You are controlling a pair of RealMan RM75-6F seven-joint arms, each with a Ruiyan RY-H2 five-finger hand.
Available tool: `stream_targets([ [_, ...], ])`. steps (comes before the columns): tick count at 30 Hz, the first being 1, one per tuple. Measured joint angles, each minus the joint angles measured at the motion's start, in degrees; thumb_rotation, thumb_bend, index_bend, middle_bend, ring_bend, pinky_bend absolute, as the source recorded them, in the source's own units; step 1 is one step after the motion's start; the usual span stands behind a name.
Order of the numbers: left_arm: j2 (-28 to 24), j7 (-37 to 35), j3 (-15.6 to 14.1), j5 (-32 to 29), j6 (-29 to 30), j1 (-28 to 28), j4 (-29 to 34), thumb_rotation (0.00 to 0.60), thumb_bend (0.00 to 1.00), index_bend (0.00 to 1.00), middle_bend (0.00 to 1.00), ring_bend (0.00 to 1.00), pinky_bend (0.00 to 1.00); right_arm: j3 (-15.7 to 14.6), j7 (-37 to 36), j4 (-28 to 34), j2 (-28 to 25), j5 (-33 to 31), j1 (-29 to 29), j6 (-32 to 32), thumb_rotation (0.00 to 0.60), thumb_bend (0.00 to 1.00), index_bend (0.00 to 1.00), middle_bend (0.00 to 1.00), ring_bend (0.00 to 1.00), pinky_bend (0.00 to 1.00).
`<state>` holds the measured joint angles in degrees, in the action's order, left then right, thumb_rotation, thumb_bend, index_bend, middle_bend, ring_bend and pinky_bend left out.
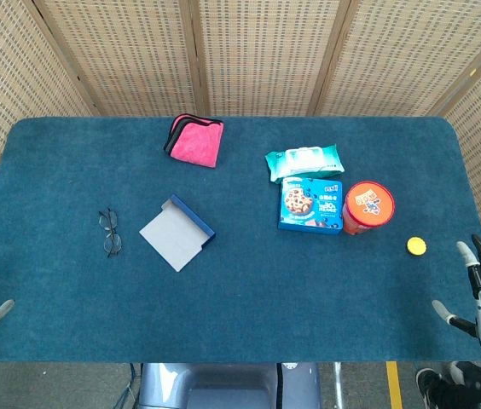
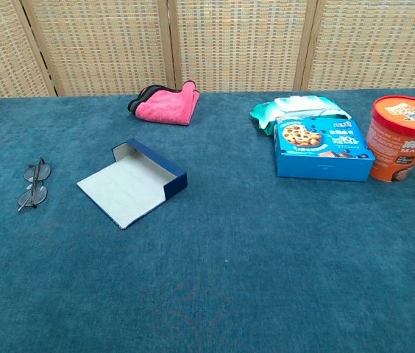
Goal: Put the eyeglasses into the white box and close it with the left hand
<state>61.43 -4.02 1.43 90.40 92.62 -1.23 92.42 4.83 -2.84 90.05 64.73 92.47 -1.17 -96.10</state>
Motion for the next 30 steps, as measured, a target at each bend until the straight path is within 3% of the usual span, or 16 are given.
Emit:
stream_targets([
  [13,0.0,-0.7,0.6,0.1,-2.5,-1.9,-1.5,0.6,0.05,0.0,0.0,0.0,0.0,0.0,-1.1,0.4,-0.5,-0.1,-0.1,0.5,0.6,0.0,0.0,0.0,0.0,0.0],
  [15,0.4,-1.4,1.1,0.1,-3.5,-3.0,-2.9,0.6,0.05,0.03,0.0,0.0,0.0,0.0,-1.2,0.4,-0.5,-0.3,-0.2,0.7,0.6,0.0,0.0,0.0,0.0,0.0],
  [17,1.1,-2.7,1.7,0.5,-5.0,-4.8,-5.5,0.6,0.08,0.14,0.0,0.0,0.0,0.1,-1.1,0.4,-0.4,-0.5,-0.3,1.0,0.6,0.0,0.0,0.0,0.0,0.0],
  [22,4.3,-8.5,2.6,3.3,-9.1,-10.7,-17.2,0.6,0.2,0.34,0.0,0.0,0.0,0.4,-0.1,0.3,0.0,-1.6,-0.8,2.4,0.6,0.0,0.0,0.0,0.0,0.0],
  [30,15.5,-19.0,2.4,6.7,-18.1,-21.3,-42.8,0.6,0.25,0.43,0.0,0.0,0.0,1.3,2.3,0.4,0.8,-4.1,-1.8,4.6,0.6,0.0,0.0,0.0,0.0,0.0],
])
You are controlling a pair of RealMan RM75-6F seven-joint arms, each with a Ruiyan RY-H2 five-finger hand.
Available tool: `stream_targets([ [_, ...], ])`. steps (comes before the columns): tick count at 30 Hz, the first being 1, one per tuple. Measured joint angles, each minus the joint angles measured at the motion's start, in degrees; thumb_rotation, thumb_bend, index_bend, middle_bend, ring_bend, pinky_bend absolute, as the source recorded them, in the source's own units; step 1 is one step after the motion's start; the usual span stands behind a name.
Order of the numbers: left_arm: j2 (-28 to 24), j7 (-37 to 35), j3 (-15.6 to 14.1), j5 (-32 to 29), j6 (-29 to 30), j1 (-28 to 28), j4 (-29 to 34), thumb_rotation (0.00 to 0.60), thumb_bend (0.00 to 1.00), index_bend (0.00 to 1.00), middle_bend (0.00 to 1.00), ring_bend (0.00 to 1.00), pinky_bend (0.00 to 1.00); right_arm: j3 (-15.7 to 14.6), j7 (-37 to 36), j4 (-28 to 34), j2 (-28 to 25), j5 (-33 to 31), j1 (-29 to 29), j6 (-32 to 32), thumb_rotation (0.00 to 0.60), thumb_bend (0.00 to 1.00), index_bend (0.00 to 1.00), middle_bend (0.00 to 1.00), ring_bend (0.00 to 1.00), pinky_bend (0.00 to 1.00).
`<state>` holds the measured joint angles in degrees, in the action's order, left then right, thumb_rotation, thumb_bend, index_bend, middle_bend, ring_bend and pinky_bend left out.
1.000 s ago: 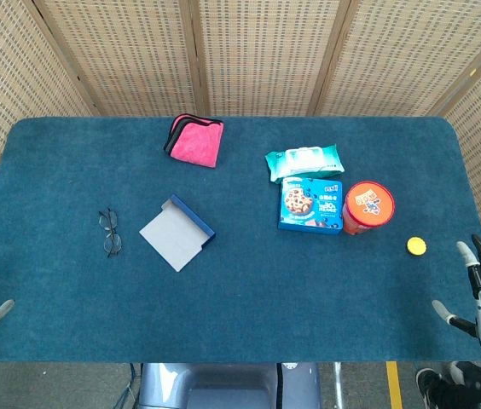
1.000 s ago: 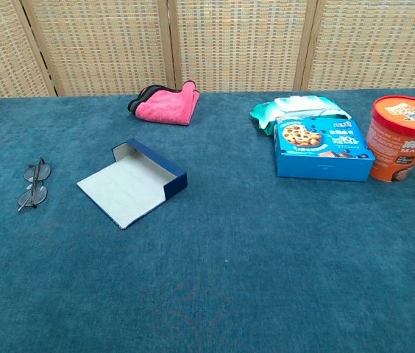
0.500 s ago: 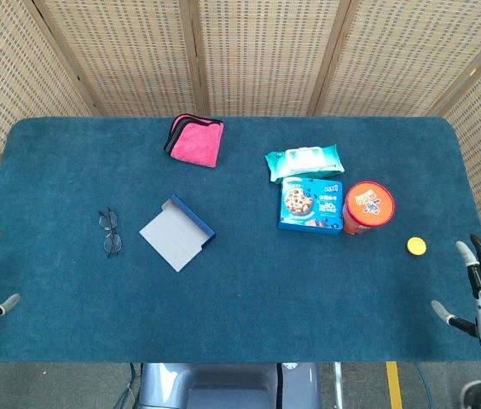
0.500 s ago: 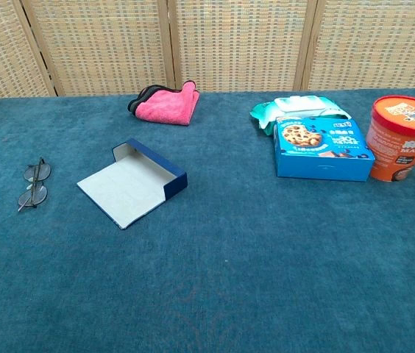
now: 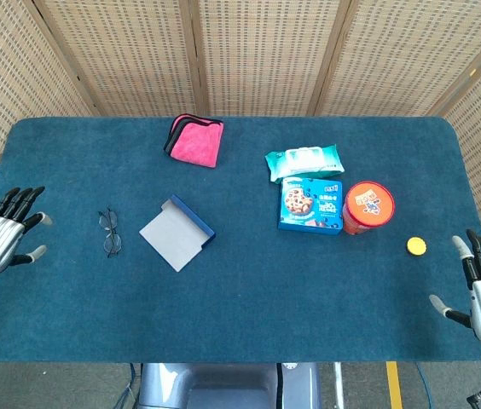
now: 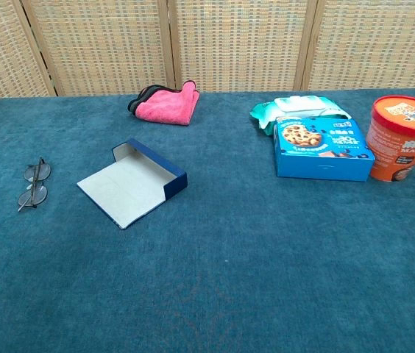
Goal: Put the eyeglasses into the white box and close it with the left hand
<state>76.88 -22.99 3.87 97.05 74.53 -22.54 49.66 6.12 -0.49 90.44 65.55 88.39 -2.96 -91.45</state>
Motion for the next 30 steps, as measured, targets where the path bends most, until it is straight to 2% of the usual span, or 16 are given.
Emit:
stream_targets([
  [4,7.3,-3.7,-0.9,1.4,-4.4,-5.4,-11.3,0.6,0.25,0.45,0.0,0.0,0.0,0.1,0.7,-0.1,0.3,-0.7,-0.3,0.8,0.6,0.0,0.0,0.0,0.0,0.0],
  [10,14.5,-5.7,-3.3,2.5,-9.2,-10.1,-20.7,0.6,0.27,0.46,0.0,0.0,0.0,0.1,0.8,-0.3,0.5,-1.1,-0.5,1.4,0.6,0.0,0.0,0.0,0.0,0.0],
  [18,19.0,-5.7,-5.6,2.4,-12.8,-12.2,-26.5,0.6,0.29,0.46,0.0,0.0,0.0,0.4,-0.1,-0.4,0.3,-1.9,-0.6,1.9,0.6,0.0,0.0,0.0,0.0,0.0],
  [30,23.1,-3.4,-7.1,1.5,-15.0,-14.5,-29.4,0.6,0.3,0.47,0.0,0.0,0.0,0.5,-1.0,-0.3,0.0,-2.0,-0.4,1.5,0.6,0.0,0.0,0.0,0.0,0.0],
])
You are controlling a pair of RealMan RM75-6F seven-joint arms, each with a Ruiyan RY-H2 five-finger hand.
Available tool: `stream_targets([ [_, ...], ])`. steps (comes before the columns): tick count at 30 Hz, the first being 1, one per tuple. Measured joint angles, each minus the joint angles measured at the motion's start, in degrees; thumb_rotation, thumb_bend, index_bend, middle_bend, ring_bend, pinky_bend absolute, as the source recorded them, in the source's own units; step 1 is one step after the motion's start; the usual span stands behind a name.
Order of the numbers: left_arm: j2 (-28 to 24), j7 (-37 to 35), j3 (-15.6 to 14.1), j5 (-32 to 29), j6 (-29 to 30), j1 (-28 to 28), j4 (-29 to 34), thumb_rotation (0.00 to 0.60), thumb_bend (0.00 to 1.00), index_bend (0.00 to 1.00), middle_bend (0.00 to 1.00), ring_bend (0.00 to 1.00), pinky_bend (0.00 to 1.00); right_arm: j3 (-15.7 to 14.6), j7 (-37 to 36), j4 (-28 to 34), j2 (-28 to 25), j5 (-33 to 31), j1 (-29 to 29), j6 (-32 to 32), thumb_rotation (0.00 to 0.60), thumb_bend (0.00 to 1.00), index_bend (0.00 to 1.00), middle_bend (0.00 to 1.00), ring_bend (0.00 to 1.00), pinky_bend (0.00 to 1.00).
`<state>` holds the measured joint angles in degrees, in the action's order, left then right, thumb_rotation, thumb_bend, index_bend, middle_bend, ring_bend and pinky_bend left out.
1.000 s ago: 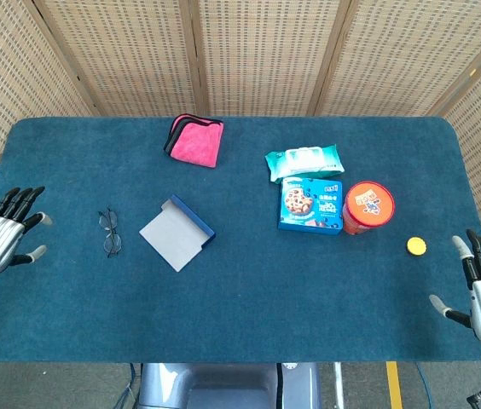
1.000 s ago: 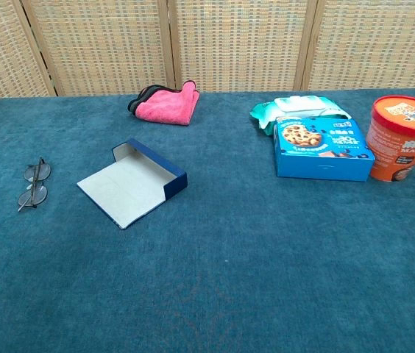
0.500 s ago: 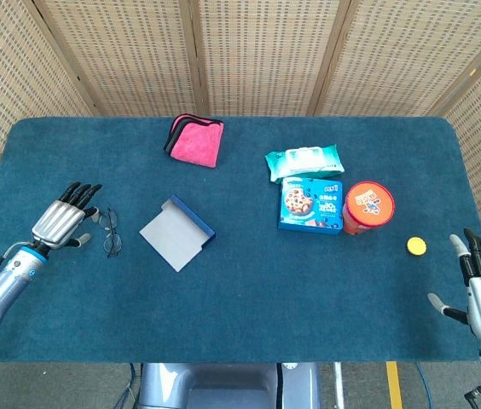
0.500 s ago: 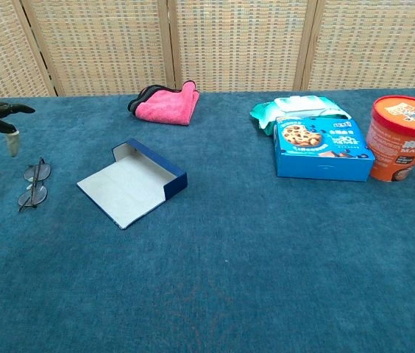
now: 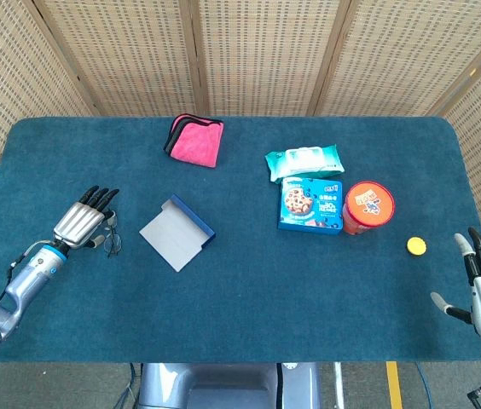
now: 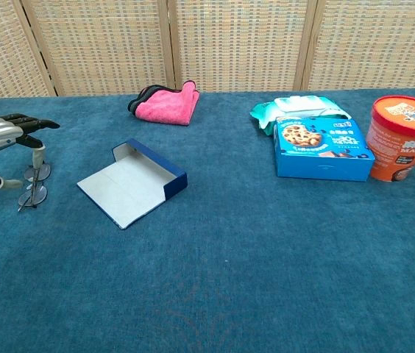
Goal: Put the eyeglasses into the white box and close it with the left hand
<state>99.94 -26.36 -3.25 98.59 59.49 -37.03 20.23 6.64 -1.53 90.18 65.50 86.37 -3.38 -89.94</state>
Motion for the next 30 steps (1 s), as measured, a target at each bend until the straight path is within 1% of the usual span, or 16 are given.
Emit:
stream_targets([
  [4,0.9,1.0,-0.3,-0.3,-1.2,-0.7,-0.5,0.6,0.36,0.48,0.0,0.0,0.0,0.1,-0.4,-0.1,-0.1,-0.2,0.0,0.1,0.6,0.0,0.0,0.0,0.0,0.0],
  [7,1.5,2.0,-0.6,-0.6,-1.7,-1.1,-0.9,0.6,0.37,0.5,0.0,0.0,0.0,0.1,-0.5,-0.1,-0.1,-0.3,0.0,0.2,0.6,0.0,0.0,0.0,0.0,0.0],
  [11,1.9,2.8,-0.8,-1.1,-2.3,-1.4,-1.0,0.6,0.37,0.55,0.0,0.0,0.0,0.1,-0.8,-0.1,-0.2,-0.4,0.0,0.2,0.6,0.0,0.0,0.0,0.0,0.0],
  [17,2.0,3.6,-0.9,-1.9,-2.4,-1.3,-0.7,0.6,0.39,0.6,0.0,0.0,0.0,0.2,-1.3,-0.2,-0.3,-0.3,0.1,0.0,0.6,0.0,0.0,0.0,0.0,0.0],
  [26,1.2,3.9,-0.9,-2.9,-1.3,-1.2,0.5,0.6,0.39,0.61,0.0,0.0,0.0,0.0,-1.5,-0.1,-0.4,-0.1,0.1,0.0,0.6,0.0,0.0,0.0,0.0,0.0],
  [30,0.1,3.5,-0.6,-3.1,0.5,-1.2,2.5,0.6,0.39,0.61,0.0,0.0,0.0,0.0,-1.7,0.0,-0.5,-0.1,0.1,-0.1,0.6,0.0,0.0,0.0,0.0,0.0],
])
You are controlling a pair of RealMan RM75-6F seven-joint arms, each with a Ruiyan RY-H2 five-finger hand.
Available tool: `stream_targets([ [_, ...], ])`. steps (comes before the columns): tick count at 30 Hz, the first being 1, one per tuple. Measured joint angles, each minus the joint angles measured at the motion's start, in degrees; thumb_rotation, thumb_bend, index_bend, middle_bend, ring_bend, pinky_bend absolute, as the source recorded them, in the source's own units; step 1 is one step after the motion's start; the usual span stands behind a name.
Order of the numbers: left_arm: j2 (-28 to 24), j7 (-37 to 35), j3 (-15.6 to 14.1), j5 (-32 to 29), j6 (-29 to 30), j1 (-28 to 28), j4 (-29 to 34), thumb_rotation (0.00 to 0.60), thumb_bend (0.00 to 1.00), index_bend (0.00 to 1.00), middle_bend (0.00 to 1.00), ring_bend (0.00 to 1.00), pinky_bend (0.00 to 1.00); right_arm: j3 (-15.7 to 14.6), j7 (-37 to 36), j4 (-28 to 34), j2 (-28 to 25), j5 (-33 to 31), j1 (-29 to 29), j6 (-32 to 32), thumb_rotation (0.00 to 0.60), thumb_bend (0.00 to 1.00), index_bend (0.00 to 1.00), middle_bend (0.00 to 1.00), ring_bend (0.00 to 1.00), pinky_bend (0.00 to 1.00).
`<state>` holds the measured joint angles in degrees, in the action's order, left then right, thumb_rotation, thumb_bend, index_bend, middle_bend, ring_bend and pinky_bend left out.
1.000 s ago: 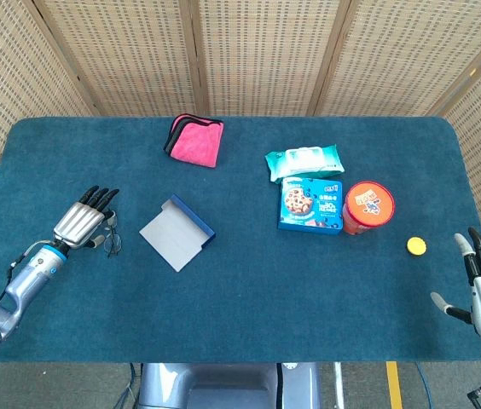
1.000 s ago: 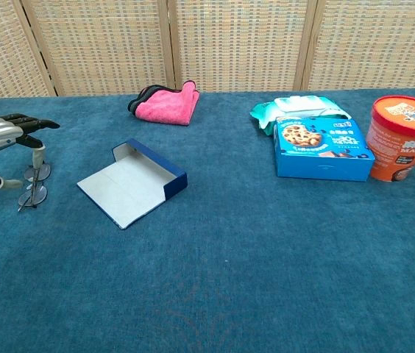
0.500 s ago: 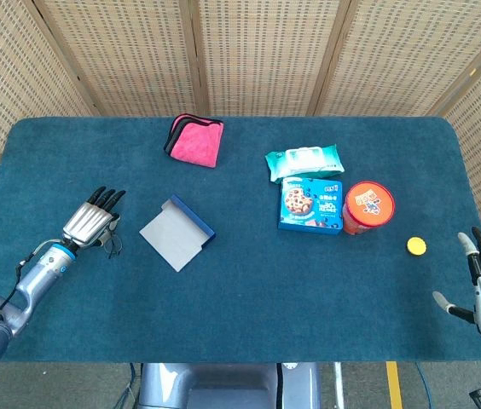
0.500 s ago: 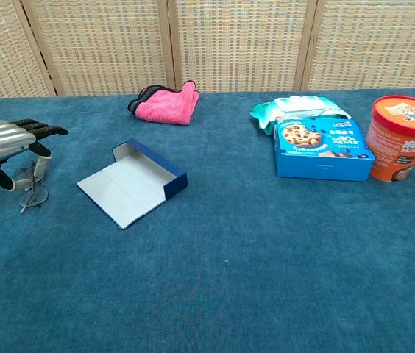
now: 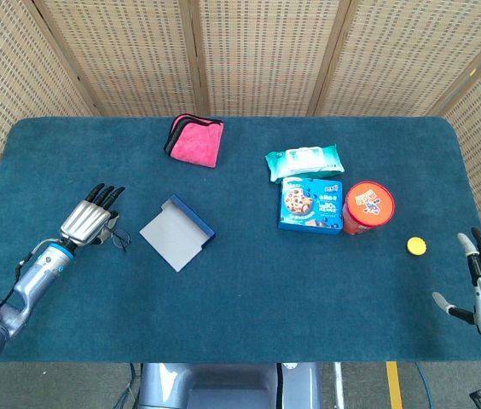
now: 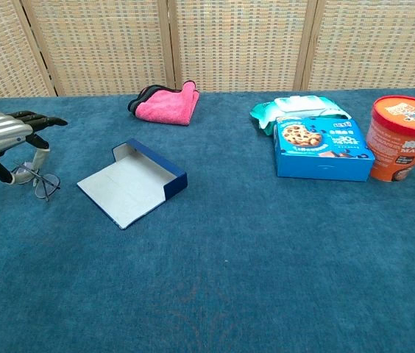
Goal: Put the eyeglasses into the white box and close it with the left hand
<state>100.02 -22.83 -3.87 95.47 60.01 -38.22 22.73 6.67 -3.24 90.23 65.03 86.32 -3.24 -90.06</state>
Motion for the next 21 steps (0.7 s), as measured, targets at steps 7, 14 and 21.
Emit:
stream_targets([
  [7,-3.9,1.3,1.4,-0.4,4.1,-0.9,9.9,0.6,0.39,0.61,0.0,0.0,0.0,0.0,-1.2,0.0,-0.4,-0.1,0.1,0.0,0.6,0.0,0.0,0.0,0.0,0.0],
  [14,-8.0,12.1,4.3,-2.5,2.7,-3.6,28.7,0.6,0.39,0.61,0.0,0.0,0.0,0.2,-3.2,0.0,-1.1,-0.4,0.1,0.3,0.6,0.0,0.0,0.0,0.0,0.0],
  [21,-6.6,25.0,8.4,-7.8,-2.5,-7.0,35.0,0.6,0.39,0.61,0.0,0.0,0.0,0.3,-5.1,-0.2,-1.7,-0.8,0.1,0.6,0.6,0.0,0.0,0.0,0.0,0.0],
])
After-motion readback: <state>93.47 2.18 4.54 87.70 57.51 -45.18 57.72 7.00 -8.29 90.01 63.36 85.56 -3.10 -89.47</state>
